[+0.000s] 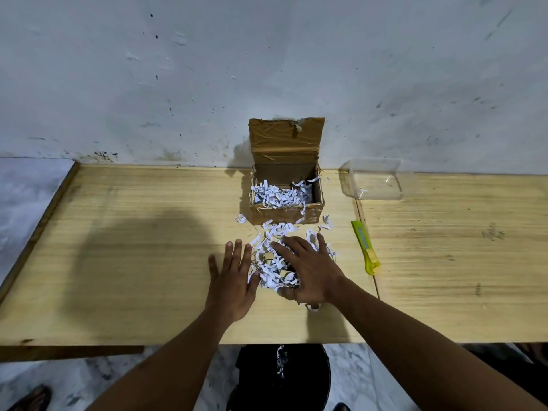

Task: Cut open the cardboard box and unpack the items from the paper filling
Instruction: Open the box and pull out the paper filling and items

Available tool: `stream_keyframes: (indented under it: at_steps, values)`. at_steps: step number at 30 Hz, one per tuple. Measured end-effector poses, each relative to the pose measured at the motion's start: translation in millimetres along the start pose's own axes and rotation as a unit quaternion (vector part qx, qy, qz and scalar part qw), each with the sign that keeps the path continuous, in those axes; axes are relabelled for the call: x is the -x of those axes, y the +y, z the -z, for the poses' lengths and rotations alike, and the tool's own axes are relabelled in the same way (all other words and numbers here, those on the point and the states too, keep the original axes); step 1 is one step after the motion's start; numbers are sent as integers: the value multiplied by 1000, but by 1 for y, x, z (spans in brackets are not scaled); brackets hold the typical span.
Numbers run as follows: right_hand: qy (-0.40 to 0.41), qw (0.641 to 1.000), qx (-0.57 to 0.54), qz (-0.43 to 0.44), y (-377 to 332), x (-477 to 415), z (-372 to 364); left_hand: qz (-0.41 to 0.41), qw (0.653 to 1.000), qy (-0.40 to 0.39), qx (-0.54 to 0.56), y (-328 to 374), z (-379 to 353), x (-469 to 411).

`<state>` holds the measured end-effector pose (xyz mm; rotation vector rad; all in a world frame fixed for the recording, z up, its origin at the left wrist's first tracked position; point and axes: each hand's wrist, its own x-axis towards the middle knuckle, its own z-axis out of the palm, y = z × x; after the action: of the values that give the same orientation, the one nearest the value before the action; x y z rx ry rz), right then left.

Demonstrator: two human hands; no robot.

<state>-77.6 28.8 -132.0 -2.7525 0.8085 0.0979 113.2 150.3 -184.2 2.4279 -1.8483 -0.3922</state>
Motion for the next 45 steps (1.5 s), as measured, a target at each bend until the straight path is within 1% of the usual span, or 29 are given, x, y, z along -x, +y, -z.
stream_keyframes:
  at_steps: [3,5,7,8,9,10,11,12,14,16,17,19,22,24,26,28,30,32,34,36,37,38,41,45]
  values:
    - [-4,1000,-22,7,9,6,17,-9,999,4,40,-2,5,0]
    - [2,999,-50,-3,19,12,30,-1,995,20,101,-1,12,0]
    - [37,993,-105,-28,33,18,35,10,985,60,161,2,22,-3]
    - [73,988,-129,-39,41,20,36,-3,980,92,176,5,28,-5]
    - [108,983,-143,-48,48,22,35,-34,974,124,186,7,32,-9]
    - [131,979,-146,-61,51,24,34,-72,967,154,192,11,35,-13]
    - [134,977,-144,-80,52,25,33,-105,961,169,193,16,37,-17]
    - [125,976,-144,-100,51,26,31,-129,959,169,187,23,39,-19]
    - [99,973,-158,-134,47,26,27,-155,968,116,159,39,43,-24]
    - [80,966,-196,-151,43,24,21,-156,979,49,123,51,41,-28]
    - [77,955,-231,-167,41,23,19,-149,981,33,119,54,39,-30]
    - [86,927,-303,-203,40,21,14,-122,979,43,157,57,39,-34]
    - [105,912,-331,-219,44,18,12,-90,968,70,226,55,43,-39]
    - [110,908,-330,-233,51,18,14,-91,957,88,260,49,47,-42]
    - [105,914,-302,-248,57,18,18,-100,947,120,281,39,49,-45]
    - [98,936,-224,-253,57,19,25,-81,941,159,289,30,50,-48]
    - [125,952,-163,-227,51,16,28,-40,937,182,296,21,50,-50]
    - [143,958,-171,-181,37,9,31,-27,939,164,302,19,50,-49]
    - [103,966,-187,-145,24,0,30,-59,950,121,283,22,48,-46]
    - [40,977,-159,-138,16,-8,27,-74,964,90,238,27,45,-47]
    - [20,976,-159,-144,16,-10,25,-63,967,85,232,30,45,-49]
    - [17,972,-175,-154,18,-11,23,-44,966,85,240,32,47,-50]
    - [37,959,-213,-183,30,-9,28,17,959,105,264,29,49,-56]
    - [33,961,-169,-218,49,1,37,64,965,132,216,8,48,-56]
